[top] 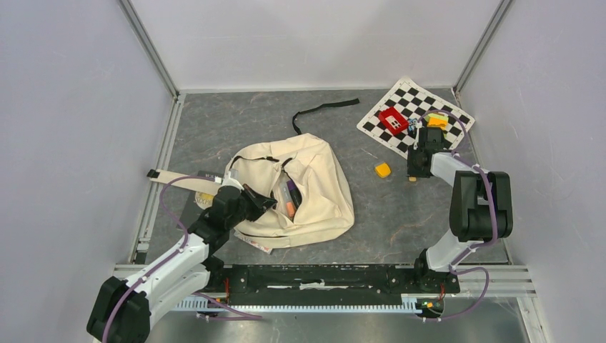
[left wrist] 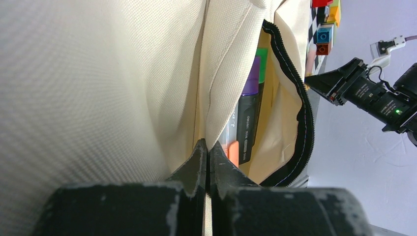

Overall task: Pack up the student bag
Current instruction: Pick up the stationery from the center of the board.

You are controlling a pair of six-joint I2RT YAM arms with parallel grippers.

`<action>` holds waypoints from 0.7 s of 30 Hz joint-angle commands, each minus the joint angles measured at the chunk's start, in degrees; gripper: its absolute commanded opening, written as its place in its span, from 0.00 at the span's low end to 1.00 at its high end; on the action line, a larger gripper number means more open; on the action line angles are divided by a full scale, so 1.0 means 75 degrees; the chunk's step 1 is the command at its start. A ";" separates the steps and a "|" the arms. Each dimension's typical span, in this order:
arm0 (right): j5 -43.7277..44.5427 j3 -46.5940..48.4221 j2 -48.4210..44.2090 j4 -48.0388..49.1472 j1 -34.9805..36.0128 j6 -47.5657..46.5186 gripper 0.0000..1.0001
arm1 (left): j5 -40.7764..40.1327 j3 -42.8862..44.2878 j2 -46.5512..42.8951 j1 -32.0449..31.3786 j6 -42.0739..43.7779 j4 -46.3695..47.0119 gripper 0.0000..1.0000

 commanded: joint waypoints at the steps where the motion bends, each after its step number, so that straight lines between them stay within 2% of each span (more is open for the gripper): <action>1: -0.0082 0.0278 0.0036 -0.0006 -0.0013 -0.0059 0.30 | 0.0234 0.0128 -0.0025 0.0002 -0.0014 -0.0193 0.02; 10: -0.0121 0.0335 -0.0181 -0.0306 -0.0012 0.0082 0.00 | 0.0234 0.0158 0.0019 0.0019 -0.0002 -0.0179 0.02; 18: -0.0788 0.0159 -0.1687 -0.0719 0.0033 0.0122 0.00 | 0.0233 0.0173 0.0118 0.0011 -0.0060 -0.0038 0.02; 21: -0.1042 0.0149 -0.2222 -0.0970 0.0311 0.0120 0.00 | 0.0235 0.0174 0.0188 0.0031 -0.0037 0.0018 0.02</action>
